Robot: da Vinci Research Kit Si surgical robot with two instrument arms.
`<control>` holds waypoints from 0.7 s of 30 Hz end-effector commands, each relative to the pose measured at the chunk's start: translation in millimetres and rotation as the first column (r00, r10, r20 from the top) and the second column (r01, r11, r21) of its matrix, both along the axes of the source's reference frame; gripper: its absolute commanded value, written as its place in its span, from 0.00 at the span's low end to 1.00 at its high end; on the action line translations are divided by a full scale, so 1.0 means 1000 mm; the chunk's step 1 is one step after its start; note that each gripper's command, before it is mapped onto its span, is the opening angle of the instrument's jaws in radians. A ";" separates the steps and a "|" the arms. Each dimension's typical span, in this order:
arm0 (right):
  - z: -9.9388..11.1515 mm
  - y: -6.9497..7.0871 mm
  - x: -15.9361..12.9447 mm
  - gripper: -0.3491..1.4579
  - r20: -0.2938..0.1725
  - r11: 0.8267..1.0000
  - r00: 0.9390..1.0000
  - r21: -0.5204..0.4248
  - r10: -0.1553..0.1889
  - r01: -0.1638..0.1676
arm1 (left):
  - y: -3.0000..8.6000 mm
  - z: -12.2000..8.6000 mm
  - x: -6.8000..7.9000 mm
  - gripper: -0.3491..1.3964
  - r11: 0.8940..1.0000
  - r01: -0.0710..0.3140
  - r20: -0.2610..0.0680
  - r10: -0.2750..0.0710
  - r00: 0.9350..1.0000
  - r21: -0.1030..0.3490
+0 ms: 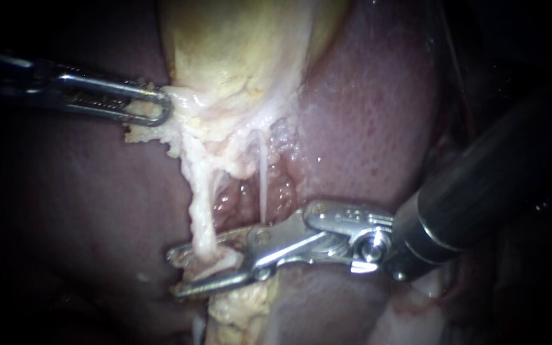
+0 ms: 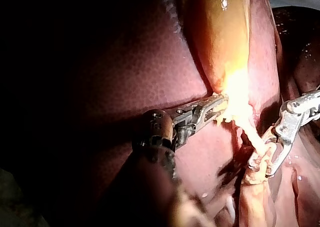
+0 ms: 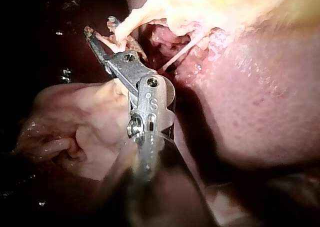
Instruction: Clipping second clip left tube
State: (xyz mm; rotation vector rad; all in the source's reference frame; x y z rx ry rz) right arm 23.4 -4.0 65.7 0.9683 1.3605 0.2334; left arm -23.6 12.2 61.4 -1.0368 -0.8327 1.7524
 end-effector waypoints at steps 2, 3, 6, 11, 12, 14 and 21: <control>0.0000 0.0000 -0.0001 0.16 0.004 1.000 1.000 0.010 -0.001 0.001 | 0.0000 0.0000 0.0000 0.00 1.000 0.000 0.000 0.000 1.000 0.000; 0.0001 0.0000 -0.0001 0.14 0.007 1.000 1.000 0.015 -0.002 0.002 | 0.0000 0.0000 0.0000 0.00 1.000 0.000 0.000 0.000 1.000 0.000; 0.0002 0.0001 -0.0003 0.00 0.024 0.999 1.000 0.052 -0.006 0.005 | 0.0000 0.0000 0.0000 0.00 1.000 0.000 0.000 0.000 1.000 0.000; 0.0005 0.0001 -0.0007 0.00 0.034 0.998 0.999 0.066 -0.011 0.009 | 0.0000 0.0000 0.0000 0.00 1.000 0.000 0.000 0.000 1.000 0.000; 0.0005 0.0001 -0.0007 0.00 0.039 0.998 0.999 0.063 -0.014 0.011 | 0.0000 0.0000 0.0000 0.00 1.000 0.000 0.000 0.000 1.000 0.000; 0.0006 0.0001 -0.0007 0.00 0.041 0.998 0.999 0.062 -0.015 0.012 | 0.0000 0.0000 0.0000 0.00 1.000 0.000 0.000 0.000 1.000 0.000; 0.0008 0.0001 -0.0006 0.00 0.047 0.997 0.999 0.072 -0.016 0.013 | 0.0001 0.0001 0.0000 0.00 1.000 0.000 0.000 0.000 1.000 0.000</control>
